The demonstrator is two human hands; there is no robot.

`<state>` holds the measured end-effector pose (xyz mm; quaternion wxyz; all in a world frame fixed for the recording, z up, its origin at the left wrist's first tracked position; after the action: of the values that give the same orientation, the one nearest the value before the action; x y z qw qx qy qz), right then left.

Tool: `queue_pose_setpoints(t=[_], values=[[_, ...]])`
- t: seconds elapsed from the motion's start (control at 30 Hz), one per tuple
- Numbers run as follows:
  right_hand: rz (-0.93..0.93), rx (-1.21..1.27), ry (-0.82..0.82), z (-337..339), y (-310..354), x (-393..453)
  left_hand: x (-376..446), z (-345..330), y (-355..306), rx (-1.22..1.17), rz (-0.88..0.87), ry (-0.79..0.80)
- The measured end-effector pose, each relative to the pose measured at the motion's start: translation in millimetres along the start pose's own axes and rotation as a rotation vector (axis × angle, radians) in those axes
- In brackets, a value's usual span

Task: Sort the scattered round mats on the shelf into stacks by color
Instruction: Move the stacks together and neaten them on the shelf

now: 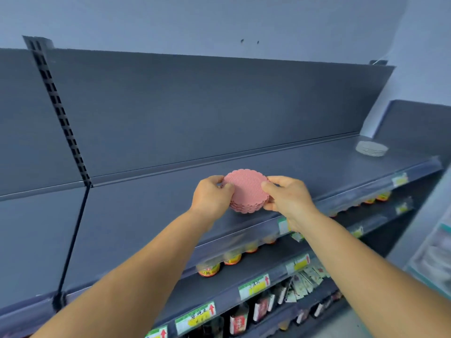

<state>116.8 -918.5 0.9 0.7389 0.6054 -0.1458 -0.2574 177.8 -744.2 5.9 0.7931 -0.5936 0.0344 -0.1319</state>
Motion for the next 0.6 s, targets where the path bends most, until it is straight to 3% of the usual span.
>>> queue_pose_setpoints(t=[0.6], values=[[-0.100, 0.064, -0.243, 210, -40, 136, 117, -254, -61, -0.056, 0.002, 0.276]])
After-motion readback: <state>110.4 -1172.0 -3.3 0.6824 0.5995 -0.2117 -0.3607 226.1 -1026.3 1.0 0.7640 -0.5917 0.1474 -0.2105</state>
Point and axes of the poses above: each hand's wrist, its own x-axis towards the middle knuckle, its own z-axis out of the back of the hand, y = z × x, the point moved 8 cm from there along x, towards the middle knuckle, and after that the axes turned 5 degrees about -z, right-handed, at the moved point
